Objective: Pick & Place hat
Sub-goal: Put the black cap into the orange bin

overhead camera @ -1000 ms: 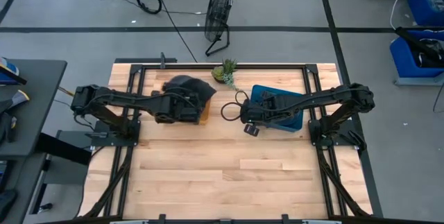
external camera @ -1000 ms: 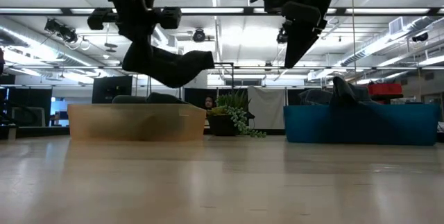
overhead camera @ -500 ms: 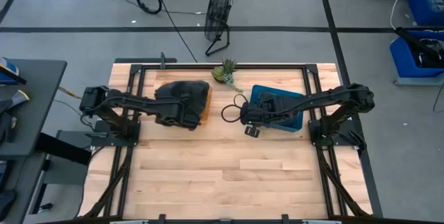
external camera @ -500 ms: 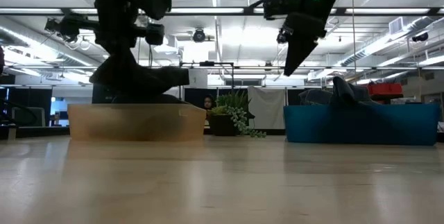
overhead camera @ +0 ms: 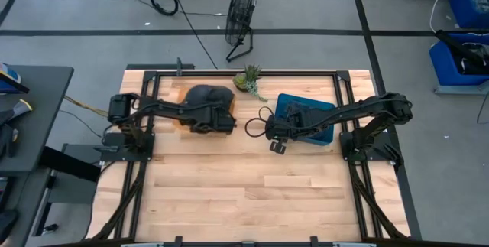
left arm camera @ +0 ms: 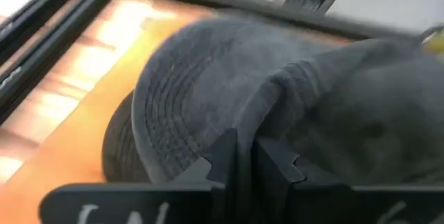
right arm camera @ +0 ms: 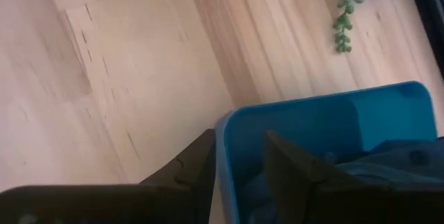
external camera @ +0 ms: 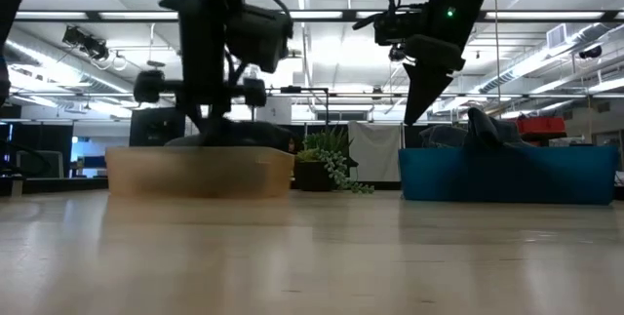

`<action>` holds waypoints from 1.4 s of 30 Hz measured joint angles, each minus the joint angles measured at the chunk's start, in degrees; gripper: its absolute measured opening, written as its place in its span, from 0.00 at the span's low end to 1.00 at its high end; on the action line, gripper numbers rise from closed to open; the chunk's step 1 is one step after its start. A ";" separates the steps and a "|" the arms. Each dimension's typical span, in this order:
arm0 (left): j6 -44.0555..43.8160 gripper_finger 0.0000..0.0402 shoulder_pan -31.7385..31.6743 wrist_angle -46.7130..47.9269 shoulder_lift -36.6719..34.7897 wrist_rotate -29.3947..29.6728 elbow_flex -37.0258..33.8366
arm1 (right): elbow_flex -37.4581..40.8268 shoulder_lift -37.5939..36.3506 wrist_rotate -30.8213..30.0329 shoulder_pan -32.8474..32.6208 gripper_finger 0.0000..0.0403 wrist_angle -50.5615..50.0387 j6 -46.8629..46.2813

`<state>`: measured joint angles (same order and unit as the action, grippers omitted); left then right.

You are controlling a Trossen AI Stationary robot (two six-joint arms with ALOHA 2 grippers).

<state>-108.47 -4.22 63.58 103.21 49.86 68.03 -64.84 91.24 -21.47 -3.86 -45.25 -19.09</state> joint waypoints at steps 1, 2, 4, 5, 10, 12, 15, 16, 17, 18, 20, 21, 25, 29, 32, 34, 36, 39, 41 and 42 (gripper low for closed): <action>1.46 0.14 -0.62 -0.55 0.52 -1.47 0.00 | 0.00 0.00 0.13 0.00 0.30 -0.02 -0.15; 2.73 0.16 -1.20 -0.73 0.98 -2.45 0.01 | 0.00 0.00 0.11 0.00 0.30 -0.02 -0.36; 4.33 0.20 -1.94 -0.79 1.60 -3.39 0.04 | 0.00 0.00 0.13 0.00 0.30 -0.07 -0.37; 5.14 0.23 -2.09 -0.83 1.73 -3.77 0.07 | 0.00 0.00 0.11 0.00 0.30 -0.11 -0.37; 10.99 0.32 -0.21 0.71 0.53 -5.56 1.04 | 0.02 0.00 0.11 0.00 0.30 -0.17 -0.34; 11.65 0.33 1.43 2.98 -0.81 -5.87 2.65 | 0.02 0.00 0.11 0.00 0.30 -0.17 -0.07; 11.62 0.33 3.66 8.87 -2.59 -3.59 5.78 | 0.02 -0.02 0.11 0.00 0.30 -0.17 -0.15; 11.63 0.33 4.19 10.13 -3.12 -2.60 6.75 | 0.02 -0.02 0.10 0.00 0.30 -0.17 -0.36; 11.66 0.32 4.51 11.27 -3.67 -1.09 7.79 | 0.02 -0.02 0.11 0.00 0.30 -0.17 -0.47; 12.07 0.31 4.53 11.92 -4.26 0.75 8.62 | 0.02 -0.02 0.11 0.00 0.30 -0.17 -0.65; 15.38 0.30 4.08 12.14 -5.07 3.95 9.90 | 0.02 -0.02 0.11 0.00 0.30 -0.17 -0.92; 17.69 0.29 3.43 11.96 -5.37 4.51 10.28 | 0.02 -0.02 0.11 0.00 0.30 -0.15 -0.92; 28.72 0.24 -2.06 11.38 -5.48 1.79 11.73 | 0.04 -0.02 0.09 0.00 0.30 0.07 -1.00; 37.51 0.13 -8.69 2.98 -5.48 -0.56 10.60 | 0.04 -0.02 0.09 0.00 0.30 0.73 -1.15; 44.46 0.03 -12.57 -5.90 -5.48 -3.61 9.02 | 0.04 -0.02 0.09 0.00 0.30 0.94 -1.24; 48.33 0.02 -14.12 -10.17 -5.28 -8.30 7.92 | 0.04 -0.02 0.09 0.00 0.30 0.93 -1.24; 50.47 0.01 -14.77 -12.38 -4.65 -12.65 6.80 | 0.04 -0.04 0.09 0.00 0.30 0.93 -1.24; 50.33 0.01 -14.60 -10.95 -3.68 -14.27 4.32 | 0.04 -0.04 0.09 0.02 0.30 0.92 -1.24; 48.15 0.01 -14.50 -10.33 -3.56 -14.41 1.97 | 0.04 -0.07 0.06 0.00 0.30 1.06 -1.22; 46.45 0.01 -14.29 -10.08 -3.52 -14.47 0.62 | 0.04 -0.07 0.04 0.01 0.30 1.16 -1.22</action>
<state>-62.02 -18.51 53.50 99.70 35.40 68.65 -64.79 91.18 -21.43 -3.84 -44.10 -20.32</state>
